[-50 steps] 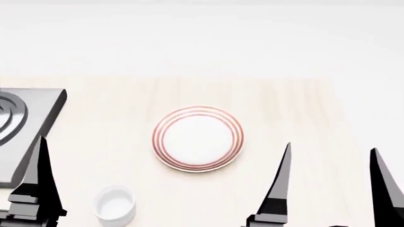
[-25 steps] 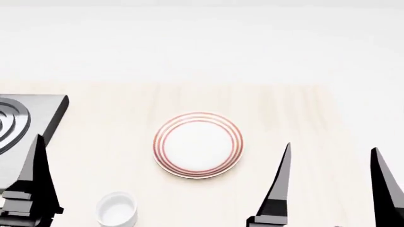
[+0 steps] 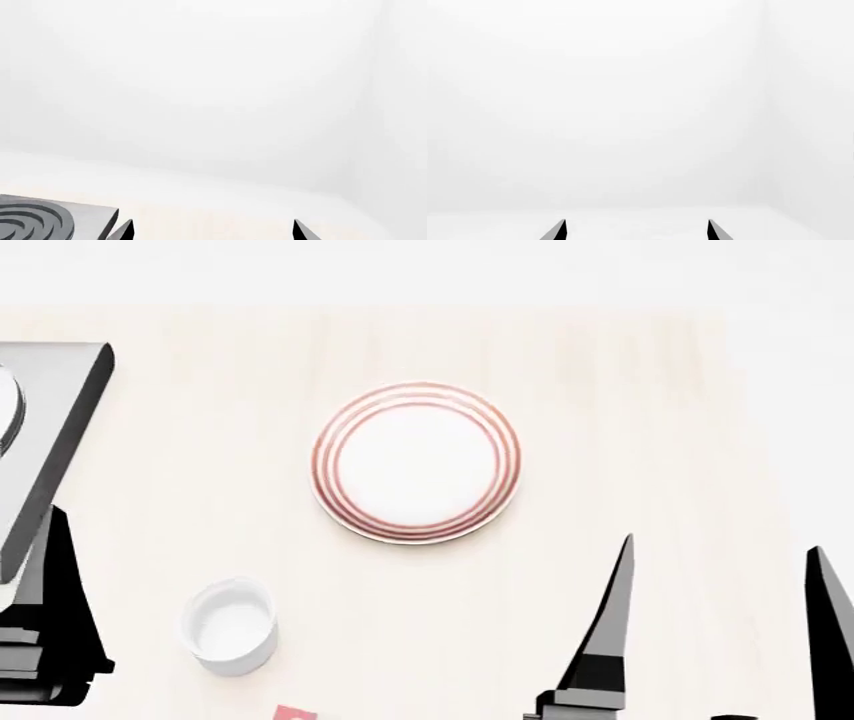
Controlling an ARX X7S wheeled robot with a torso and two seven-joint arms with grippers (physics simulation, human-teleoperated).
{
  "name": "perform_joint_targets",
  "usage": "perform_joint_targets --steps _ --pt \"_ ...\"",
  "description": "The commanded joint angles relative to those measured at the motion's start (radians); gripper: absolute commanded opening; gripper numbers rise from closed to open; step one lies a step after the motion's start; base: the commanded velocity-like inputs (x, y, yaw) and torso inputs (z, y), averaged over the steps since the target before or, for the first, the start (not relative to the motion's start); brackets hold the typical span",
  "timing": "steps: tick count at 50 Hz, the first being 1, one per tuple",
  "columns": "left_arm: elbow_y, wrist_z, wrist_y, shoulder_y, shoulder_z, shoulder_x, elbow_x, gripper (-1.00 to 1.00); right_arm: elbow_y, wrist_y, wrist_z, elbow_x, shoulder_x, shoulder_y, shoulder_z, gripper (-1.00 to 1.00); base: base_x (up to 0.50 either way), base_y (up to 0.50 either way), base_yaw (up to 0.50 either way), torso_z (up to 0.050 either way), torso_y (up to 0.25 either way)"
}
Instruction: Pick the akita bowl on the cookies box and place it on the plate.
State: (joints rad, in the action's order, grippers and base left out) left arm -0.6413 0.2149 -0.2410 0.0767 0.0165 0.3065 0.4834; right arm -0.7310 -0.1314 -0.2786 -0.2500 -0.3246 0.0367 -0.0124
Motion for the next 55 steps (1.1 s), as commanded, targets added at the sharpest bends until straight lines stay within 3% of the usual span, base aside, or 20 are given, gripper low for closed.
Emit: perform_joint_targets --steps 1,22,25,30,43,47,55 --pt "0.007 0.003 0.009 -0.003 0.002 0.002 -0.002 1.00 0.002 0.005 -0.005 0.002 -0.006 -0.001 0.000 1.00 0.00 0.00 0.00 0.001 -0.250" --pt "0.018 0.003 0.028 -0.012 0.012 0.006 -0.008 1.00 0.006 -0.007 -0.006 -0.027 -0.013 -0.003 -0.004 1.00 0.00 0.00 0.00 0.001 -0.250" --pt "0.023 0.037 -0.066 0.016 0.012 0.016 0.038 1.00 0.002 -0.060 0.003 -0.095 -0.025 -0.019 0.005 1.00 0.00 0.00 0.00 0.000 -0.071" --pt "0.027 0.069 -0.084 0.023 0.025 0.020 -0.006 1.00 -0.011 -0.208 -0.011 -0.111 -0.067 -0.063 -0.026 1.00 0.00 0.00 0.00 0.000 0.000" --pt "0.056 0.140 -0.235 0.074 -0.003 0.061 0.028 1.00 -0.221 -0.625 0.006 -0.439 -0.276 -0.264 -0.005 1.00 0.00 0.00 0.00 0.000 0.000" --pt "0.020 0.155 -0.260 0.073 -0.031 0.077 0.055 1.00 -0.264 -0.777 -0.036 -0.727 -0.336 -0.388 0.065 1.00 0.00 0.00 0.00 0.000 0.000" --pt "0.002 0.158 -0.271 0.068 -0.043 0.087 0.076 1.00 -0.269 -0.876 -0.147 -1.083 -0.423 -0.577 0.072 1.00 0.00 0.00 0.00 0.000 0.000"
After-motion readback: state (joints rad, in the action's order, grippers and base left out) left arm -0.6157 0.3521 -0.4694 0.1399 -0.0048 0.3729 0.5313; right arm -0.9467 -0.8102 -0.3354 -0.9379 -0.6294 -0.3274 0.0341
